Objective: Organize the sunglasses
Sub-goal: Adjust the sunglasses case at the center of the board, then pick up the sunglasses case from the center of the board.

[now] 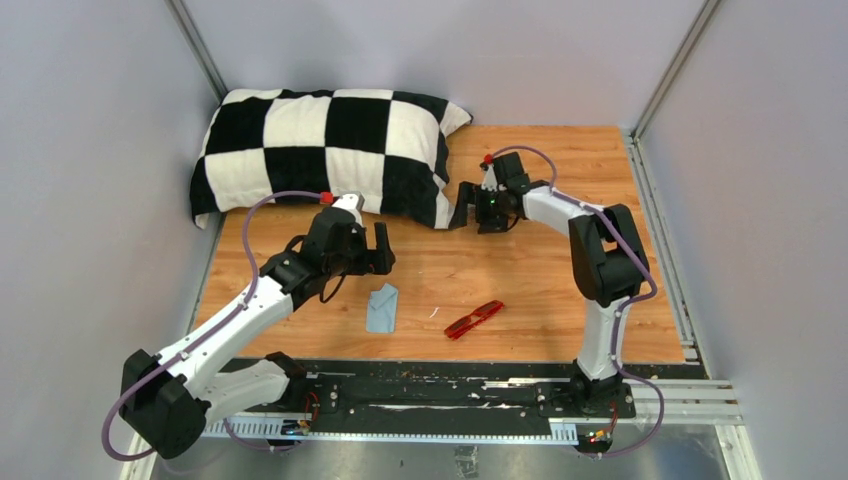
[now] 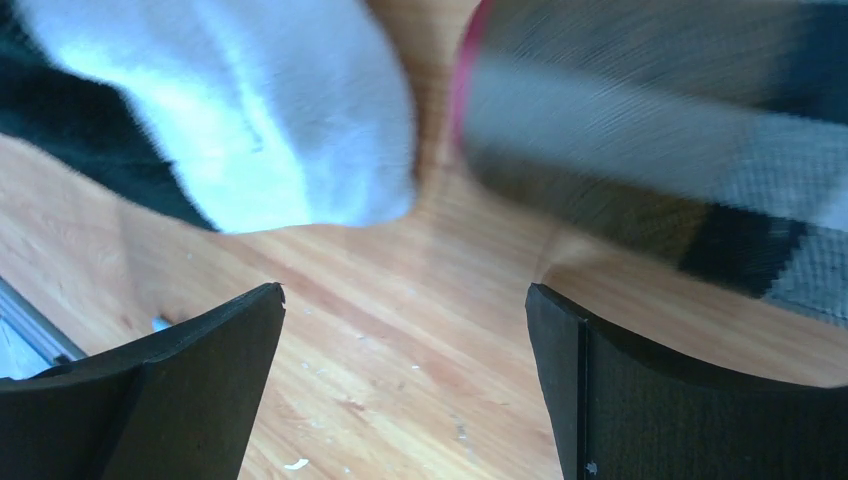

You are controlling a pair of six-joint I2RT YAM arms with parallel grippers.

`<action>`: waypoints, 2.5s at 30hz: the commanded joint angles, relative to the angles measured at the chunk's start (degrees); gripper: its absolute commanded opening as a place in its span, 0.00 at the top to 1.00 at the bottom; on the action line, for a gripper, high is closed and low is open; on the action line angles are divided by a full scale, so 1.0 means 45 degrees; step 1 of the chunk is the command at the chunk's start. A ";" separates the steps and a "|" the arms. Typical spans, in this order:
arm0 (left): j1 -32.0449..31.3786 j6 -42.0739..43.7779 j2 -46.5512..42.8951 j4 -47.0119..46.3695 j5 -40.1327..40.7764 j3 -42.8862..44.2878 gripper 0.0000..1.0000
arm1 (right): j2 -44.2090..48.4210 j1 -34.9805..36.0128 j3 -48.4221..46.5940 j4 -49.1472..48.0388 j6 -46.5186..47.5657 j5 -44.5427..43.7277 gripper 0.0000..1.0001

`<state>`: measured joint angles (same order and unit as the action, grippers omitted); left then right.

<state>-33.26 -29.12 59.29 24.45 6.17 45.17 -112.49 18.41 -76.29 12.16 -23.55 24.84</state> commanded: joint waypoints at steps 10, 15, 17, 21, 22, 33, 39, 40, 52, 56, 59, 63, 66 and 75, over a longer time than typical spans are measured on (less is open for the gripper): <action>-0.0060 0.0263 -0.0153 0.0255 0.0154 0.0211 0.00 | 0.0811 0.0478 -0.2641 0.4248 0.3599 -0.2722 0.02; -0.0083 0.0267 0.0069 -0.0006 -0.0402 0.0234 0.00 | 0.0478 0.0473 -0.3557 0.5344 0.5640 -0.5234 0.01; -0.0071 0.0215 0.0135 -0.0073 -0.0588 0.0226 0.00 | 0.0080 0.0478 -0.3818 0.5602 0.6213 -0.6088 0.01; -0.0083 0.0134 0.0165 -0.0082 -0.0645 0.0197 0.00 | -0.0927 0.0435 -0.4145 0.5494 0.7197 -0.6947 0.01; -0.0075 0.0109 0.0165 -0.0042 -0.0607 0.0222 0.00 | -0.1159 0.0412 -0.4316 0.5499 0.7405 -0.6812 0.01; -0.0066 -0.0378 -0.0225 0.0740 0.0063 0.0183 0.00 | -0.2273 -0.0194 -0.5098 0.5323 0.8345 -0.4655 0.00; -0.0071 -0.0648 0.0015 0.0756 -0.0159 0.0217 0.00 | -0.2484 -0.0309 -0.5097 0.5301 0.7985 -0.4059 0.01; -0.0068 -0.0683 0.0027 0.0749 -0.0193 0.0217 0.00 | -0.2481 -0.0367 -0.5095 0.5263 0.7811 -0.3946 0.02; -0.0054 -0.1163 -0.0111 0.0654 0.0491 0.0001 0.00 | -0.2786 -0.0556 -0.5400 0.5162 0.6947 -0.3515 0.37; -0.0076 -0.0917 -0.0775 -0.0166 0.0665 -0.0581 0.00 | -0.2438 -0.0611 -0.5265 0.5229 0.6472 -0.3341 0.39; -0.0069 -0.1099 -0.1093 -0.0094 0.1521 -0.0748 0.00 | -0.1563 -0.0810 -0.4529 0.4690 0.5599 -0.2535 0.42; 0.0007 -0.0695 -0.0095 0.1231 0.1306 0.0497 0.00 | 0.0308 -0.1109 -0.2534 0.3416 0.3775 -0.1277 0.52; 0.0026 -0.0846 0.0694 0.1165 0.0557 0.1180 0.00 | 0.1790 -0.1283 -0.0805 0.2238 0.2346 -0.0415 0.57; 0.0057 -0.2684 0.1213 -0.4441 -0.3954 0.0387 0.00 | 0.6017 -0.1573 0.4346 -0.2180 -0.1843 0.3274 0.57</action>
<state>-33.15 -36.05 64.47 19.29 -1.41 49.01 -91.07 11.92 -63.70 13.32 -20.40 29.28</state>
